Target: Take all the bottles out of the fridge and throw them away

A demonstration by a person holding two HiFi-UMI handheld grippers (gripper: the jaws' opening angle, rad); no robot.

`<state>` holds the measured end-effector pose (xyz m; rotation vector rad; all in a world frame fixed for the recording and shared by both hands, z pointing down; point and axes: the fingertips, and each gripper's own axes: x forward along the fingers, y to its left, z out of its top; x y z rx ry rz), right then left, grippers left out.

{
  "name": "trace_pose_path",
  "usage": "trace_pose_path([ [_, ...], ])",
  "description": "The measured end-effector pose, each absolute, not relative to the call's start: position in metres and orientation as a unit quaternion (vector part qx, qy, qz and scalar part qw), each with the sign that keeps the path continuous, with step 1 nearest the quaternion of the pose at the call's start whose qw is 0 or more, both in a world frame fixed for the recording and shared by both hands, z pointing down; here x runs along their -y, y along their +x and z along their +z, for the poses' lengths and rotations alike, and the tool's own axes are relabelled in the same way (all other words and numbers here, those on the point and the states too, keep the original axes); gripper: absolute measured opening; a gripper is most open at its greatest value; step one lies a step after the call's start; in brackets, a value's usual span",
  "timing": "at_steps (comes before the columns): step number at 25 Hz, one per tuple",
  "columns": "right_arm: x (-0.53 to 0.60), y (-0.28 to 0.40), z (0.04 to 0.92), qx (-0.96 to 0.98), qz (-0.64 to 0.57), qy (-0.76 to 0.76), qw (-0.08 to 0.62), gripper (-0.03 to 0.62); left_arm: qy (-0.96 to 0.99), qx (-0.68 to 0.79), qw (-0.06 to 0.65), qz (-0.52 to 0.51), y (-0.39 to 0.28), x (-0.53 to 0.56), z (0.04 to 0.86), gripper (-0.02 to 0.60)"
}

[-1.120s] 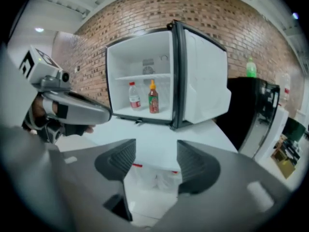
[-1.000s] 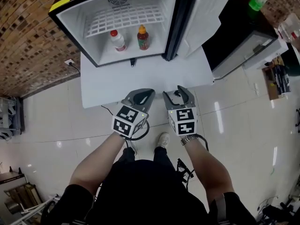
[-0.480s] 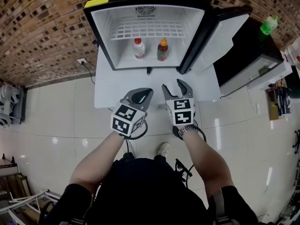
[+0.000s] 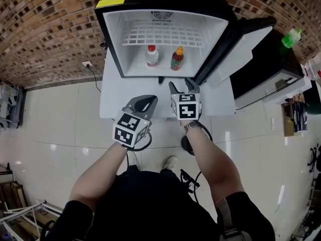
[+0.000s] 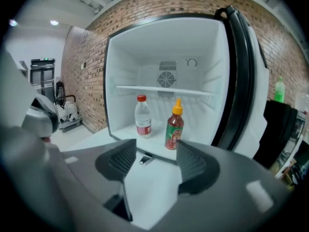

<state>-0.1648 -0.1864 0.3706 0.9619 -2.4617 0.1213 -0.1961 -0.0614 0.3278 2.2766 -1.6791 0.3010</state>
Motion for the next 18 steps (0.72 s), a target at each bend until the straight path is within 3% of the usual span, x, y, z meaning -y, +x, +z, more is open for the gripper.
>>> trace_pose_path([
  [18,0.297,-0.204,0.415,0.880,0.060,0.384,0.273,0.270,0.765,0.608,0.172,0.126,-0.240,0.067,0.354,0.003],
])
